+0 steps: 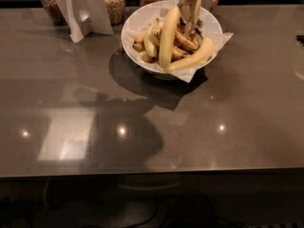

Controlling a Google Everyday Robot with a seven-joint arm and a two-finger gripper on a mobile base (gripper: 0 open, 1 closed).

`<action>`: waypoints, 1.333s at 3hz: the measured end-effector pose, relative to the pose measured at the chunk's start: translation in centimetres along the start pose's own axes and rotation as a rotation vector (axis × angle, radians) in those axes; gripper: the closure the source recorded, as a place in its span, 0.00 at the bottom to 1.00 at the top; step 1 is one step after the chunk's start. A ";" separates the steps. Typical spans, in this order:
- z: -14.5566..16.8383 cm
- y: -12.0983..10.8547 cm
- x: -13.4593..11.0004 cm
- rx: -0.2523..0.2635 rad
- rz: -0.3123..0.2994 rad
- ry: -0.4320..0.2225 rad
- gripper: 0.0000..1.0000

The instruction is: Pick banana from white bowl

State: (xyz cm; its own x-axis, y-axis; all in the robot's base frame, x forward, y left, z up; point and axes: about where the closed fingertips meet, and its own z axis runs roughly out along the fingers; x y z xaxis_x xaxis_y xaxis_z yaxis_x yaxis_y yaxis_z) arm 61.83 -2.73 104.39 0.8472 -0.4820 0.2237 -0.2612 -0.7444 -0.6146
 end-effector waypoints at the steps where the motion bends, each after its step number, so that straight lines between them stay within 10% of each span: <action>1: 1.3 1.2 1.1 -0.043 -0.151 0.068 0.00; 4: 4.3 4.9 4.1 -0.083 -0.231 0.092 0.52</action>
Offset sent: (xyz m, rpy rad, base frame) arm 0.0370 -0.0325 -0.0482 -0.2482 -0.1813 0.1388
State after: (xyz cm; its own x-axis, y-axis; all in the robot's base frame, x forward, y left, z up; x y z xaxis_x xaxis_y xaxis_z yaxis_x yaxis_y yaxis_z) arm 66.04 -6.38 99.04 0.8439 -0.3320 0.4214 -0.1061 -0.8732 -0.4756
